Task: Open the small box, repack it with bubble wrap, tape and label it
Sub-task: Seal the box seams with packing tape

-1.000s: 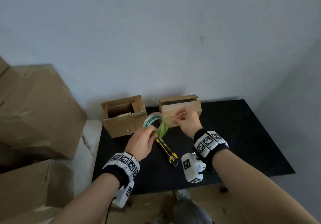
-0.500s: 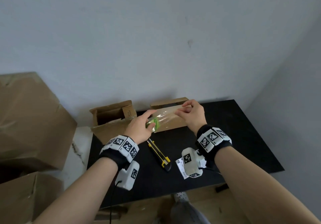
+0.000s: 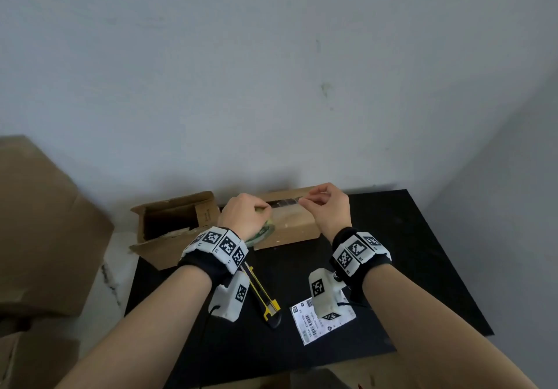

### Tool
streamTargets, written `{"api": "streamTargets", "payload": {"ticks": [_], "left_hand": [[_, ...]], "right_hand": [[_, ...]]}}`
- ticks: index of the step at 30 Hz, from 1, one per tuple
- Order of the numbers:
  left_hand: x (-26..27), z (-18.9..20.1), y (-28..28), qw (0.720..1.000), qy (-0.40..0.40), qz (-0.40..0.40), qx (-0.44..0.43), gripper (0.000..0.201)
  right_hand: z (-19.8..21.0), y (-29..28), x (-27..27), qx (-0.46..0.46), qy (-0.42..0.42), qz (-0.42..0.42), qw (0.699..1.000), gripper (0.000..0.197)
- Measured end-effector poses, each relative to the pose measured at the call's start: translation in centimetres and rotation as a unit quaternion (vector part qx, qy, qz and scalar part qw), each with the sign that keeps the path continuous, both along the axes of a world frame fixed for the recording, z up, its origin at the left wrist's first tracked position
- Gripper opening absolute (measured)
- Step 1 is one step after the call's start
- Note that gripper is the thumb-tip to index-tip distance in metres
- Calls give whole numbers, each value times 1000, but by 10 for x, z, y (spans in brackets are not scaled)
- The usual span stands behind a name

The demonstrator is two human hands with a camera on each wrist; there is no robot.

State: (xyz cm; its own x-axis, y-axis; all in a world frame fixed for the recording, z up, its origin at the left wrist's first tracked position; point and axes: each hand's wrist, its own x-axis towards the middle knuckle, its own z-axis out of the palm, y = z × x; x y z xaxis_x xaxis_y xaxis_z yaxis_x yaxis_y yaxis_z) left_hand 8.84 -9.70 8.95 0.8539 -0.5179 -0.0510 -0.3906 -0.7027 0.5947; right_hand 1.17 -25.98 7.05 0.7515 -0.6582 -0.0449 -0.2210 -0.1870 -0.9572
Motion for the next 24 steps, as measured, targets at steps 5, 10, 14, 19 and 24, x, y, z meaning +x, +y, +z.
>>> {"api": "streamTargets", "payload": {"ticks": [5, 10, 14, 19, 24], "left_hand": [[14, 2, -18, 999, -7, 19, 45, 16], [25, 9, -33, 996, -13, 32, 85, 16], [34, 12, -39, 993, -13, 34, 114, 16], [46, 14, -42, 990, -11, 16, 138, 16], [54, 16, -51, 988, 5, -5, 155, 17]], "right_hand": [[-6, -16, 15, 14, 3, 23, 1000, 26], [-18, -24, 27, -28, 24, 74, 997, 28], [-30, -35, 34, -105, 72, 82, 988, 41], [-47, -55, 33, -204, 154, 245, 935, 73], [-60, -66, 32, -376, 215, 342, 834, 73]]}}
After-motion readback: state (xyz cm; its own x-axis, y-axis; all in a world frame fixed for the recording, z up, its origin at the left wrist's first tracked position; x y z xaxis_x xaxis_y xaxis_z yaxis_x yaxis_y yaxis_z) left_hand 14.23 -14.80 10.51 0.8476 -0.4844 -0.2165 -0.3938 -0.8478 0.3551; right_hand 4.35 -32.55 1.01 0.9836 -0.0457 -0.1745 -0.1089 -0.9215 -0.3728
